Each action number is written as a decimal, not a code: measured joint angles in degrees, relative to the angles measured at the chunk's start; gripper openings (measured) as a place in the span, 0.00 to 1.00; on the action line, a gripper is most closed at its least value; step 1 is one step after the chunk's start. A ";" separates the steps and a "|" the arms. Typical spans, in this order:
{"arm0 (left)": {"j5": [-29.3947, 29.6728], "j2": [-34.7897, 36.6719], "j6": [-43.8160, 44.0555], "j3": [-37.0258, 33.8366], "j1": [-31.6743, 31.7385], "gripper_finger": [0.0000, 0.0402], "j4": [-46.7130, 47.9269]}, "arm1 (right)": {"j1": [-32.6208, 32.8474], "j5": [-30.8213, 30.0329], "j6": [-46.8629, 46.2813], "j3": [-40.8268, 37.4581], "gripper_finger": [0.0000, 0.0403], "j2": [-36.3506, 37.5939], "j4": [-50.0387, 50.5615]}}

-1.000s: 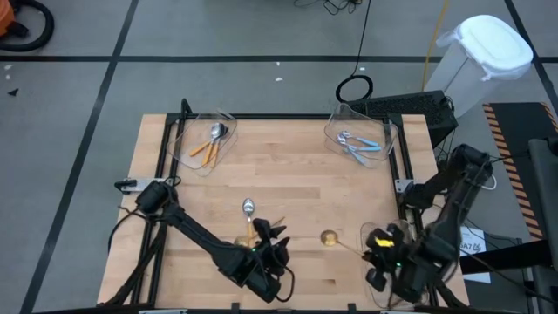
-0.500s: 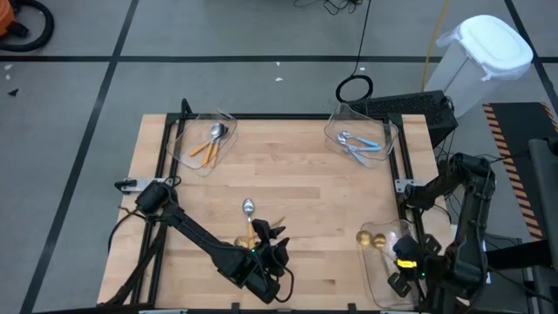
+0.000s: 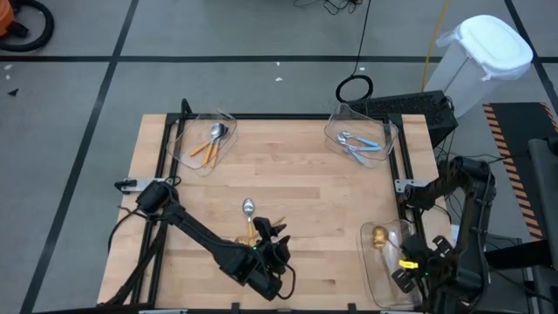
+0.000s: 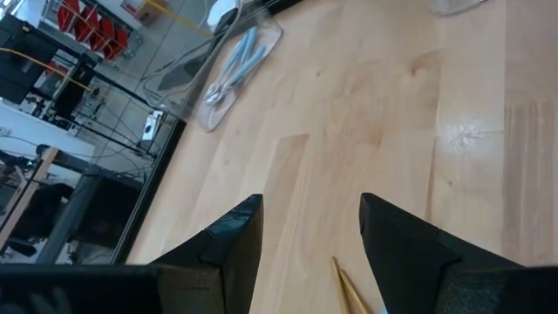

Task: Sort silverware by color (type)
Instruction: Put the gold spoon into the bottom transparent bin

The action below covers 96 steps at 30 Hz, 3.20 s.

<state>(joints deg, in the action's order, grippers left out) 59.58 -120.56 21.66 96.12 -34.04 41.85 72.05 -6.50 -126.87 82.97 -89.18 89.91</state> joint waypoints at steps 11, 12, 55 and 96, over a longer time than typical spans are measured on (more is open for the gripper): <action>-0.05 -0.01 0.08 0.00 0.00 0.48 -0.24 | -1.62 3.79 0.18 -0.04 0.07 -6.48 -0.99; -0.05 -0.01 0.08 0.00 0.00 0.48 -0.37 | -1.70 3.80 0.52 -0.05 0.08 -7.06 -1.27; -27.33 -0.03 29.58 -0.02 -0.02 0.46 21.98 | -6.85 -59.35 72.57 2.37 0.36 -19.55 -42.06; -29.92 -0.08 26.67 -10.03 2.51 0.40 17.72 | -9.35 -44.20 76.81 2.37 0.36 -19.61 -48.09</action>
<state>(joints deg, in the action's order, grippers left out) 29.66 -120.64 48.33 86.08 -31.53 59.57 62.70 -50.70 -50.06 85.34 -108.79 41.82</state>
